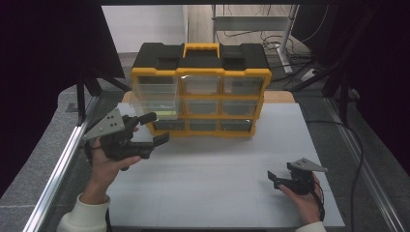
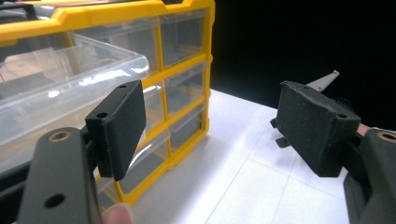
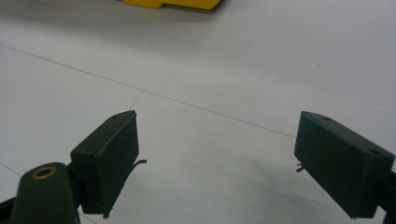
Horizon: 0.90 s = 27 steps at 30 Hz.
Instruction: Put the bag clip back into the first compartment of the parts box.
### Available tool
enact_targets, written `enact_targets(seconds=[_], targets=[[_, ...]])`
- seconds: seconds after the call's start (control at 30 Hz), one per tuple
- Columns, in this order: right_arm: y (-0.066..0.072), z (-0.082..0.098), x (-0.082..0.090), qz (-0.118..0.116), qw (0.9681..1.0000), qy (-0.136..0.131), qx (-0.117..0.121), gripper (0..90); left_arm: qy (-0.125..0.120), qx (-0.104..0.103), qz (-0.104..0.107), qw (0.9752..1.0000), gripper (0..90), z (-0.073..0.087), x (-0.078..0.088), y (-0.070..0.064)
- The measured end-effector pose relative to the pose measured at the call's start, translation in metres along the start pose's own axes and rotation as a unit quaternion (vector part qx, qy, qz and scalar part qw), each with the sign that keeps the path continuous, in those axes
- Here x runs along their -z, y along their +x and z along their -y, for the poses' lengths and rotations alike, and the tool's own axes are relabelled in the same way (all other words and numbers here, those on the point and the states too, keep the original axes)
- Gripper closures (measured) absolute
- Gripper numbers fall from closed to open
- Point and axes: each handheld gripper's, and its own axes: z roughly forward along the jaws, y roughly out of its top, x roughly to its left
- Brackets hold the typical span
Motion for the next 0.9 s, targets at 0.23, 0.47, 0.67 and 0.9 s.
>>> enact_targets(seconds=[0.23, 0.47, 0.67, 0.9], targets=[[0.001, 0.000, 0.001, -0.001, 1.0000, -0.003, 0.002, 13.8, 0.019, -0.004, 0.002, 0.9998, 24.8, 0.007, -0.003, -0.005], [0.000, 0.000, 0.001, -0.001, 1.0000, -0.002, 0.001, 13.8, 0.026, -0.002, 0.006, 0.9996, 25.1, 0.012, -0.005, -0.007], [0.000, -0.001, -0.001, -0.006, 1.0000, -0.003, -0.004, 13.8, 0.032, 0.002, 0.000, 0.9995, 25.2, 0.019, -0.004, -0.006], [0.003, -0.003, -0.001, 0.000, 1.0000, -0.004, 0.000, 13.8, 0.042, 0.006, -0.001, 0.9991, 26.3, 0.027, -0.003, -0.007]])
